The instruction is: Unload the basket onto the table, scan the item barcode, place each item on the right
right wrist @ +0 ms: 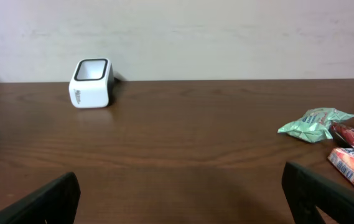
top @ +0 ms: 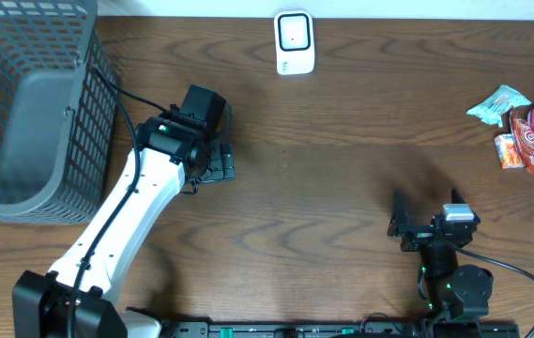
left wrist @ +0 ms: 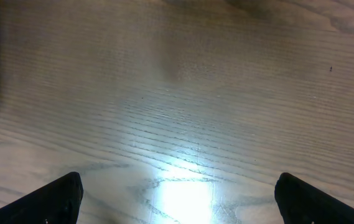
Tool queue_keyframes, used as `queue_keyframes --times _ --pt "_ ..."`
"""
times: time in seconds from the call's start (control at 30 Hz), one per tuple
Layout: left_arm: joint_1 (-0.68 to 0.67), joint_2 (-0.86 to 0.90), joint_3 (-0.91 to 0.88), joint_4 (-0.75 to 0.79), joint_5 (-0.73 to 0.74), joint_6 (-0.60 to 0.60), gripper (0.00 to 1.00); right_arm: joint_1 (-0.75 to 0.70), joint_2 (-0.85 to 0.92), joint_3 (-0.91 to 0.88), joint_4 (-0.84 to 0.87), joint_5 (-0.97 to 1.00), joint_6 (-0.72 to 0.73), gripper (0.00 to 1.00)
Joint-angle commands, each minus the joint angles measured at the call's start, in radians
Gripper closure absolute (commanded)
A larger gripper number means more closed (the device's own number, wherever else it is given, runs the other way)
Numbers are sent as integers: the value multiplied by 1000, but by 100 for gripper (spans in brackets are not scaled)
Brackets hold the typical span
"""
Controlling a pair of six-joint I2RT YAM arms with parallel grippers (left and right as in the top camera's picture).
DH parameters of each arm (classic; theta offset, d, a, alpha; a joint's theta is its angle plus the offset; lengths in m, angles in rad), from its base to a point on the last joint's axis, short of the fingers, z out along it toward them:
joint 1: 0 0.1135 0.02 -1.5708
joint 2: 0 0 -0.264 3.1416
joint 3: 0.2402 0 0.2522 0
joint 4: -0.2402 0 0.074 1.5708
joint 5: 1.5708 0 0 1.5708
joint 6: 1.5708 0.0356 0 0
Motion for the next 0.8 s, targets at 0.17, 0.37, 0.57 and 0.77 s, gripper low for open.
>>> queue_keyframes --times 0.17,0.37,0.57,0.77 --pt "2 4 -2 -2 -20 10 2 8 -6 -3 -2 5 -7 1" --pt "2 5 -2 -2 -20 10 2 8 -6 -3 -2 5 -7 1" --pt "2 0 -2 -2 -20 10 2 8 -6 -3 -2 5 -7 1" --pt "2 -31 -2 -2 -20 10 2 8 -6 -3 -2 5 -7 1"
